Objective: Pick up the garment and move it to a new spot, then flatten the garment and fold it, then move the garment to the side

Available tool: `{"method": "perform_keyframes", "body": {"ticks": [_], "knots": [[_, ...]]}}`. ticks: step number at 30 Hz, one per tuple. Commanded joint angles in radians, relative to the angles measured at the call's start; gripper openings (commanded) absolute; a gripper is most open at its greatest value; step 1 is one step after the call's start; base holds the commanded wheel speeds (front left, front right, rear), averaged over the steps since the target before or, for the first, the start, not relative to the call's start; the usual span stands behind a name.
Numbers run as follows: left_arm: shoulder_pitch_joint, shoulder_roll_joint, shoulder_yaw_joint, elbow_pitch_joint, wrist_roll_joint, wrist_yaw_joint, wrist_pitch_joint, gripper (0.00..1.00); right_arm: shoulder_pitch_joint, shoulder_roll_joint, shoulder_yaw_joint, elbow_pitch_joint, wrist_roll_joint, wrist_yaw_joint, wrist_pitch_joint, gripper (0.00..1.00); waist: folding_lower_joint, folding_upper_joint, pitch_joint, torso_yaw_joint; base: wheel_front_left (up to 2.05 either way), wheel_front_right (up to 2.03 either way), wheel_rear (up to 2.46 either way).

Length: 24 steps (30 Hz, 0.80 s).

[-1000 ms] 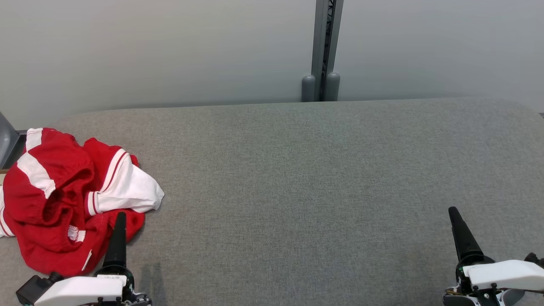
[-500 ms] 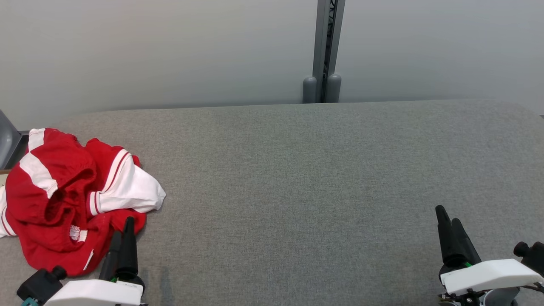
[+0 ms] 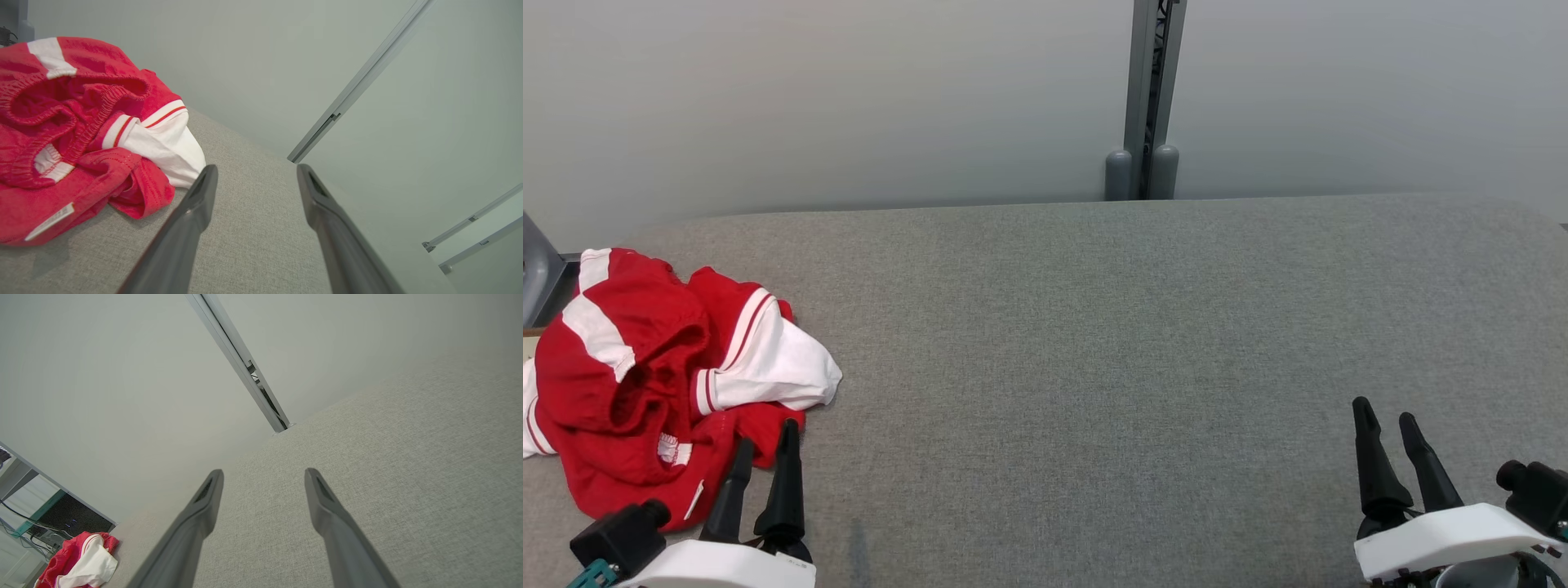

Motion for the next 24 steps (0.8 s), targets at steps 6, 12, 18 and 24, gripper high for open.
{"method": "perform_keyframes", "body": {"ticks": [6,12,18,24], "knots": [[0.011,0.025,-0.012,-0.031,0.100,0.009,-0.027,1.00,0.004,-0.010,-0.009,-0.020,-0.116,0.003,-0.029,1.00,0.0000,0.0000,0.000,-0.003,0.00,0.00,0.00],[0.024,0.035,-0.014,-0.037,0.155,0.014,-0.040,1.00,0.010,-0.011,-0.015,-0.025,-0.185,0.004,-0.044,1.00,0.0000,0.0000,-0.001,-0.006,0.00,0.00,0.00],[0.030,0.045,-0.018,-0.038,0.219,0.015,-0.057,1.00,0.021,-0.012,-0.015,-0.028,-0.259,0.004,-0.060,1.00,0.0000,0.0000,-0.003,-0.007,0.00,0.00,0.00],[0.036,0.052,-0.024,-0.040,0.280,0.013,-0.073,1.00,0.028,-0.013,-0.011,-0.031,-0.329,0.004,-0.075,1.00,0.0000,0.0000,-0.004,-0.006,0.00,0.00,0.00]]}}
